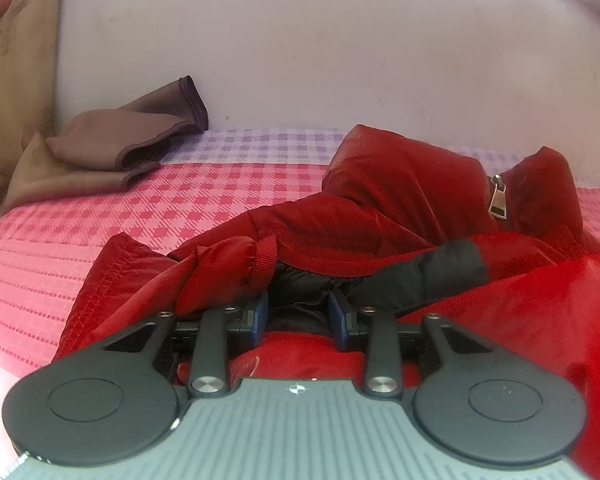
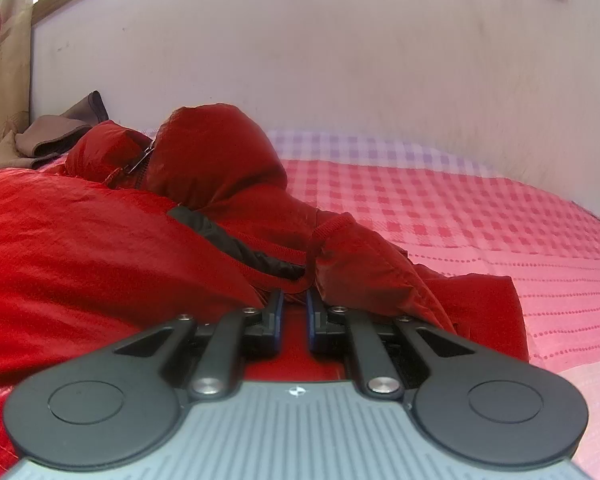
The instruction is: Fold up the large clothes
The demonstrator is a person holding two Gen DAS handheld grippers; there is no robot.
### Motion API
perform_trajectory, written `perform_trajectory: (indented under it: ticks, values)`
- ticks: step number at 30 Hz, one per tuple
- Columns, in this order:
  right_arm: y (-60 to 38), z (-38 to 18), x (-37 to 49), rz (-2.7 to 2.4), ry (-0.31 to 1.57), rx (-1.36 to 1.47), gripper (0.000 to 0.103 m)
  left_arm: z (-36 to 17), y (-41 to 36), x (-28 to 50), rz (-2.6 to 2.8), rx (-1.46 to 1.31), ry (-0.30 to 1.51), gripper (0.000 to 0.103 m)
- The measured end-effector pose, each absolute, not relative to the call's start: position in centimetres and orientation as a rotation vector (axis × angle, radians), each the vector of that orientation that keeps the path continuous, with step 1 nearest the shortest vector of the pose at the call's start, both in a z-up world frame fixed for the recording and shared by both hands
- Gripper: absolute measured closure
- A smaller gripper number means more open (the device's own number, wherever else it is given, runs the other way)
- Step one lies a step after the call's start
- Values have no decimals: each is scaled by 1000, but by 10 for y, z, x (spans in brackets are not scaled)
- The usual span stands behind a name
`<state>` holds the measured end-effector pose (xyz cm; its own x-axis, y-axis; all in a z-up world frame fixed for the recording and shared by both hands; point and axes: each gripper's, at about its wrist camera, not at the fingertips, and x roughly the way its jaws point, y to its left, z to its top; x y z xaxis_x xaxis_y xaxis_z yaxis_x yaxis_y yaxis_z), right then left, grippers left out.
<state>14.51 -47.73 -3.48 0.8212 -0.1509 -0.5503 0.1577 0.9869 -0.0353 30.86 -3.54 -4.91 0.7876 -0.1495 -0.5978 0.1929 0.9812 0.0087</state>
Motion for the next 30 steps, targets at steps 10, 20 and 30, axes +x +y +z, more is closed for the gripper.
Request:
perform_trajectory:
  ticks: [10,20,30]
  values:
    - [-476,-34,143,-168,578,5,94,-47,-36,305,-171,93,625,65]
    - [-474,-34,142,-180,573,-12,94,-47,-35,304,-176,81,620,65]
    - [-469,-34,142,-199,570,-49,94,-30,-23,301,-265,85,639,58]
